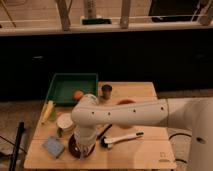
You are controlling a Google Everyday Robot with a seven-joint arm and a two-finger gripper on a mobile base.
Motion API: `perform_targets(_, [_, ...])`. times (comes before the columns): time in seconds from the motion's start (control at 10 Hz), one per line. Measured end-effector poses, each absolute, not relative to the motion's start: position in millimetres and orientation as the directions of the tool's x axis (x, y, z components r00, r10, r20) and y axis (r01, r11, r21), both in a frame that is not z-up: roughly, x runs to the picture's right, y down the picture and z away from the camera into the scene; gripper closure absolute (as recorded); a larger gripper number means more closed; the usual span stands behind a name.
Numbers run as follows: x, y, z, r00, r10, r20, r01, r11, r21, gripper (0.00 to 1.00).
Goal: Wipe purple bowl with towel
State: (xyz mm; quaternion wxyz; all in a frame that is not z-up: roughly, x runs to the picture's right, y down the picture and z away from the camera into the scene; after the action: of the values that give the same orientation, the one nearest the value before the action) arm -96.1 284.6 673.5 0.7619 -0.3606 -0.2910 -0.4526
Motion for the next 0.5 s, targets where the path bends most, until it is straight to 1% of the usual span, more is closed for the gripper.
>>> perform_targets(0.5, [-142.0, 283.2, 696.2, 0.290, -0.501, 0.815, 0.946, 0.277, -0.166, 1.00])
